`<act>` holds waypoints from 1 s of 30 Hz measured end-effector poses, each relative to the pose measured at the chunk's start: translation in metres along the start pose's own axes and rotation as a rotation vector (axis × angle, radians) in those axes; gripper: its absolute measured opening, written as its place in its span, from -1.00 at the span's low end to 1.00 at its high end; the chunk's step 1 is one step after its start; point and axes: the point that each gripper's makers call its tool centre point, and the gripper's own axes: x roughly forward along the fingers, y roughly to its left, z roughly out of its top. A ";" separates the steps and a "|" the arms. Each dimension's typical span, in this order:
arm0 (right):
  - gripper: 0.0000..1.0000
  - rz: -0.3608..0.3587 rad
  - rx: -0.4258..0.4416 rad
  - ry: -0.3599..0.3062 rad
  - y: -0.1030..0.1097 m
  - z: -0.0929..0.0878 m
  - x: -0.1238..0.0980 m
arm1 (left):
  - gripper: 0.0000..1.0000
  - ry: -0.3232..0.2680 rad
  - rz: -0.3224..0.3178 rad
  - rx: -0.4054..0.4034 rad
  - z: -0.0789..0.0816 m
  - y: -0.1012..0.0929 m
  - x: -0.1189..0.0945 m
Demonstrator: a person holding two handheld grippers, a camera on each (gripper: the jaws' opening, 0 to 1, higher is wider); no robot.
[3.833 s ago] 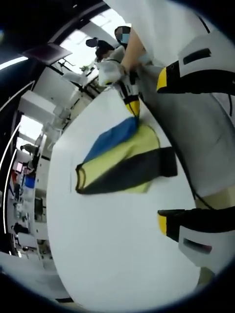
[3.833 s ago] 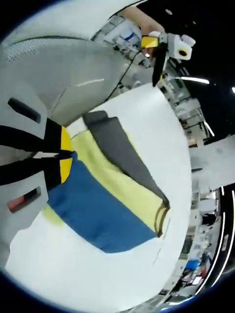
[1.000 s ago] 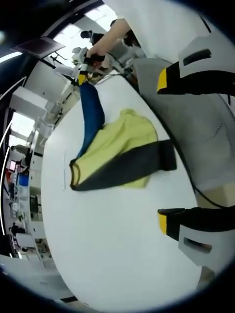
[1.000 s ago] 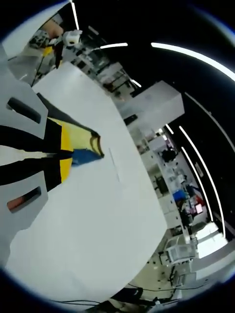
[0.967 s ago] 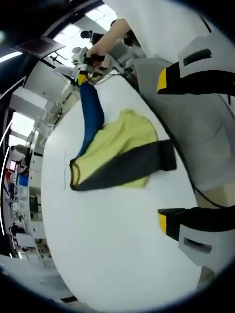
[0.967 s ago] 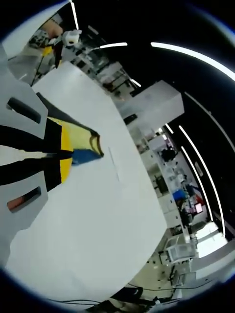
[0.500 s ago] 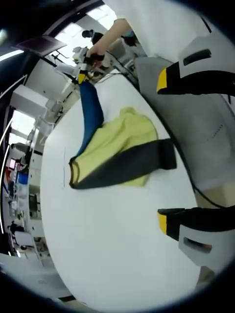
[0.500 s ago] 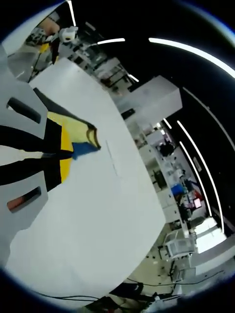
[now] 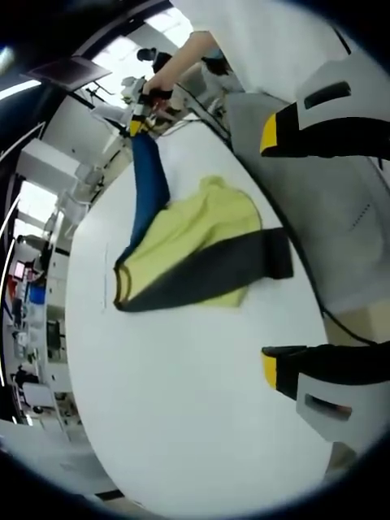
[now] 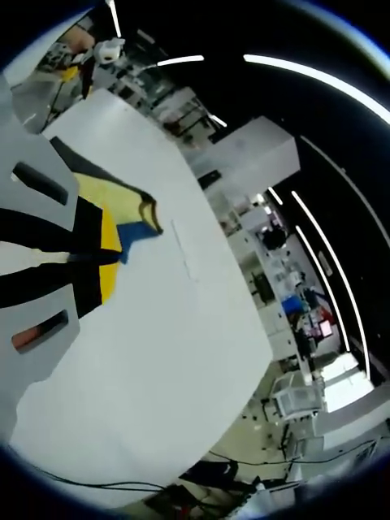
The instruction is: Fold the garment on the visible template until the final outline fits inside the template.
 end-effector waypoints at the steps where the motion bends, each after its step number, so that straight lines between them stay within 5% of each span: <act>1: -0.95 -0.002 0.000 -0.001 -0.001 0.001 0.000 | 0.86 0.001 0.001 0.000 0.000 0.000 0.000; 22: -0.95 -0.054 -0.006 0.003 -0.019 0.010 0.003 | 0.84 0.017 0.012 -0.014 -0.003 0.005 0.001; 30: -0.95 -0.081 -0.009 0.022 -0.042 0.013 0.010 | 0.84 0.019 0.025 -0.026 -0.004 0.007 0.000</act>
